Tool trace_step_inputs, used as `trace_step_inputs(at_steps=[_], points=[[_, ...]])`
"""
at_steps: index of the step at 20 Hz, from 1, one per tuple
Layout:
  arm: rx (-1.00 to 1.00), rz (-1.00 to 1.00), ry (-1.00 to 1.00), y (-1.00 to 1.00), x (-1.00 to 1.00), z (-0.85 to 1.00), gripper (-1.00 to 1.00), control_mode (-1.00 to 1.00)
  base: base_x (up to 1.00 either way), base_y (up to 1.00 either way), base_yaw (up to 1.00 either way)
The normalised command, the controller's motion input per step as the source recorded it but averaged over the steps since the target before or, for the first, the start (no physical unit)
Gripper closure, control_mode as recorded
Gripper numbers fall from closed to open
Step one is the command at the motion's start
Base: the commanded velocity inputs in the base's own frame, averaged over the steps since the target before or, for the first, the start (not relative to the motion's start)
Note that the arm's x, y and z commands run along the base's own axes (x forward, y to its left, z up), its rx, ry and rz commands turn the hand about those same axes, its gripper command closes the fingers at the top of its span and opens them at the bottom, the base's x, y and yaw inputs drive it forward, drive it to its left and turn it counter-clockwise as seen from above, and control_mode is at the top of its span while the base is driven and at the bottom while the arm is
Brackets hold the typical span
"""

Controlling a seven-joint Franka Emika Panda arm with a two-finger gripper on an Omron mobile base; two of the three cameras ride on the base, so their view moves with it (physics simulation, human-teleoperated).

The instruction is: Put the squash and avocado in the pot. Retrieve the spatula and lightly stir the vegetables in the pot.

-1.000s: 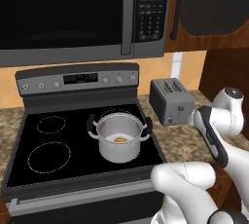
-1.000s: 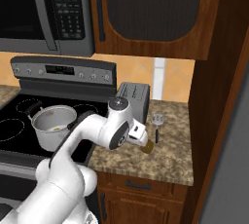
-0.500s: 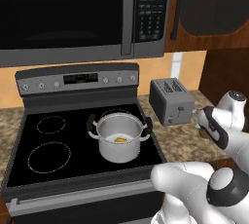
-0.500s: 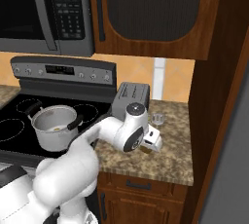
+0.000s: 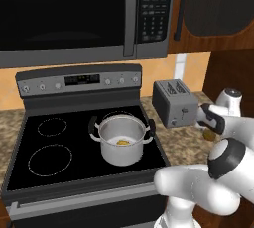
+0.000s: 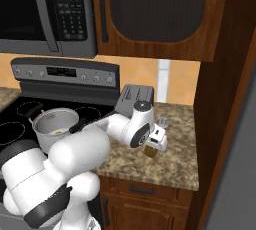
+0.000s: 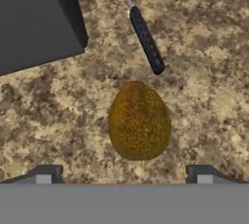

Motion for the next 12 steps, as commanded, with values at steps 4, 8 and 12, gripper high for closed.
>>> trace_step_inputs(at_steps=[4,8,12], points=[[0.0,0.0,0.03,-0.05,0.21,-0.24,-1.0,-1.0,0.0,0.0,0.0],[0.0,0.0,0.05,-0.14,0.08,-0.2,-1.0,-1.0,0.0,0.0,0.0],[0.0,0.0,0.04,-0.22,0.01,-0.17,-1.0,-1.0,0.0,0.0,0.0]])
